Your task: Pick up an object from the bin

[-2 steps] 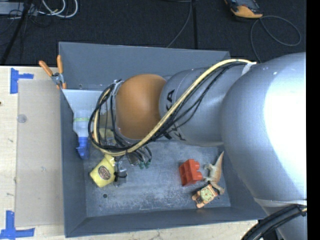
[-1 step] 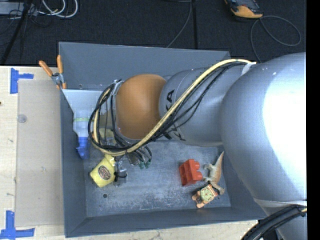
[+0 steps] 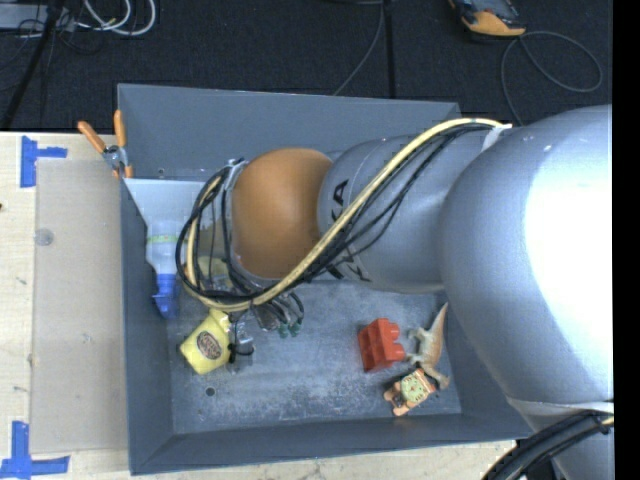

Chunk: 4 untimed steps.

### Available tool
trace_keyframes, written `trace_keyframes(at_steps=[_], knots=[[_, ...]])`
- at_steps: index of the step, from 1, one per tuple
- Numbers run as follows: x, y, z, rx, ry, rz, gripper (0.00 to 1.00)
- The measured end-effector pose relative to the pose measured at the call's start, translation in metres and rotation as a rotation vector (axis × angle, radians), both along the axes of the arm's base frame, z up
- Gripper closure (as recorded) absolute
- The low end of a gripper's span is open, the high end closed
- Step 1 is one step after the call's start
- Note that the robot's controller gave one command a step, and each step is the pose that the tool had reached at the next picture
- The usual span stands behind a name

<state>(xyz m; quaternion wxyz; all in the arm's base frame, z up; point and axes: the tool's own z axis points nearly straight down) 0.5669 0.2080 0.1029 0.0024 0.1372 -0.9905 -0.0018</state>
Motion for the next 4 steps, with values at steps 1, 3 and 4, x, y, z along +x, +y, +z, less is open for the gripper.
trace_keyframes(at_steps=[1, 3, 4], knots=[[0.0, 0.0, 0.0, 0.0, 0.0, -0.001, 1.0], [0.012, -0.004, 0.013, 0.0, 0.004, -0.03, 1.0], [-0.037, 0.02, -0.031, 0.001, -0.002, 0.004, 1.0]])
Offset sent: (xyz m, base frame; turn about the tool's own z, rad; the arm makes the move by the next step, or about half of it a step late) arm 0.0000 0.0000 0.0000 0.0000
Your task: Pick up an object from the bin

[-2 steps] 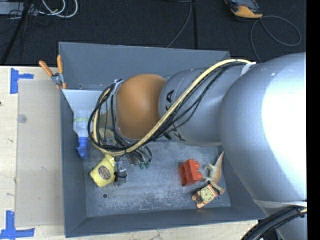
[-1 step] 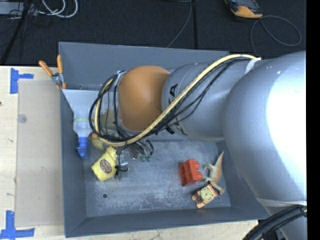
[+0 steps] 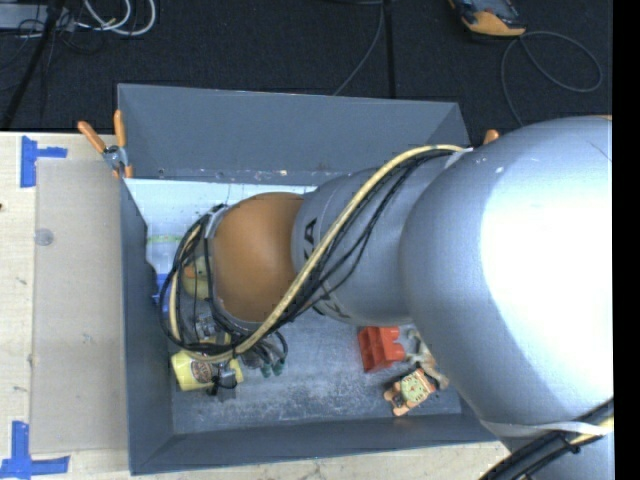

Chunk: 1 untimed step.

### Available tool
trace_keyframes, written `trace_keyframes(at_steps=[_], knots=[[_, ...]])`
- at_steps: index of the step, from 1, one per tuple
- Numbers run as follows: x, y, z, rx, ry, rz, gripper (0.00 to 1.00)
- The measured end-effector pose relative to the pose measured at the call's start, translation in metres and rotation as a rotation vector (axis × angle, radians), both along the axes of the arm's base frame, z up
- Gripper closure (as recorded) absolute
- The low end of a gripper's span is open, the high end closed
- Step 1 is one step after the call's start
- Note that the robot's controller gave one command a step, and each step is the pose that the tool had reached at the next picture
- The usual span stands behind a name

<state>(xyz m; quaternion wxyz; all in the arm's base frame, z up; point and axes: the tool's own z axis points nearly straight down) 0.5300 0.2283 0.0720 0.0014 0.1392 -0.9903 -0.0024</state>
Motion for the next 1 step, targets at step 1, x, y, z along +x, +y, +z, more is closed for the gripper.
trace_keyframes(at_steps=[1], knots=[[0.0, 0.0, 0.0, 0.0, 0.0, -0.001, 1.0]])
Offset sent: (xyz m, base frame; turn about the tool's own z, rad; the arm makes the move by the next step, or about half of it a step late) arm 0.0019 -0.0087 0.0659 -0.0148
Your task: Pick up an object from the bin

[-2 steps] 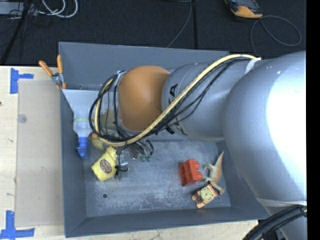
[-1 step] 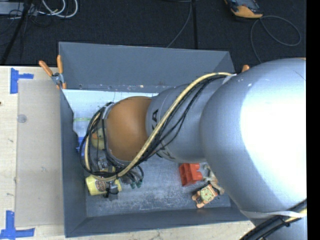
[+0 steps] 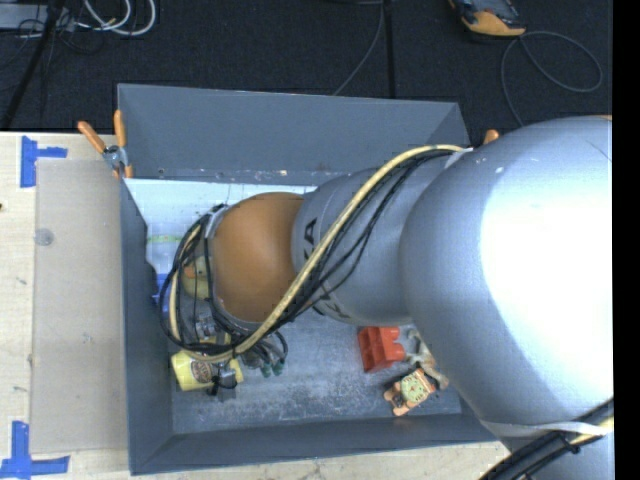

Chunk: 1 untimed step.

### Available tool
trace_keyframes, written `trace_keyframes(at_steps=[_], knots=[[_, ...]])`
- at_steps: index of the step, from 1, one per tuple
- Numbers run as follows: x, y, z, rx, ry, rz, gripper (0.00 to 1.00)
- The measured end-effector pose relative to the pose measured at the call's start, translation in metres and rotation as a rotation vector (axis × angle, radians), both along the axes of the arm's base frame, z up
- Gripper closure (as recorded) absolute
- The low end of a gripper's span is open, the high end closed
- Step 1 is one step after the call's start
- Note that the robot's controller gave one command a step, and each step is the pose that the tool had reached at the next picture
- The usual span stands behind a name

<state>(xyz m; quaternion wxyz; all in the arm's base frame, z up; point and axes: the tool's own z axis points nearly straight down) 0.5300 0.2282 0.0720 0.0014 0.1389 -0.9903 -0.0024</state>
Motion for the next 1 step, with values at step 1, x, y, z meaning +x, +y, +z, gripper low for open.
trace_keyframes(at_steps=[1], knots=[[0.002, -0.0085, 0.0653, 0.0, 0.0, 0.013, 1.0]])
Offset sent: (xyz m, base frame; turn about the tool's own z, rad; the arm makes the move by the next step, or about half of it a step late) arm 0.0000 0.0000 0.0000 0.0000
